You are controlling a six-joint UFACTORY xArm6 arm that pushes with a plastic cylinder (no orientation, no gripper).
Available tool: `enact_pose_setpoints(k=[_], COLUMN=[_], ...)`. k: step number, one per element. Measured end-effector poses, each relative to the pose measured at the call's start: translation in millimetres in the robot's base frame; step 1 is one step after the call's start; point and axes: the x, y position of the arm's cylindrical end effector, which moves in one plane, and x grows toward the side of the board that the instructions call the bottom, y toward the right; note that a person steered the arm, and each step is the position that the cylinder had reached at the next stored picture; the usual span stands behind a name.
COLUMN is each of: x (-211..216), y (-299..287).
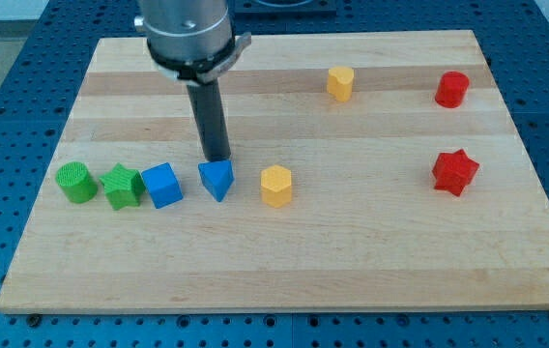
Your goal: Slide the triangle close to the cube
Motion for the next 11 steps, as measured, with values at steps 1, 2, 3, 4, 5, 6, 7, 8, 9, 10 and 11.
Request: enact_pose_setpoints(k=[1,2,3,4,5,6,7,8,9,10,11], x=[-21,19,30,35,45,49,49,49,49,49,49], y=[36,36,36,36,36,36,35,29,28,21,9])
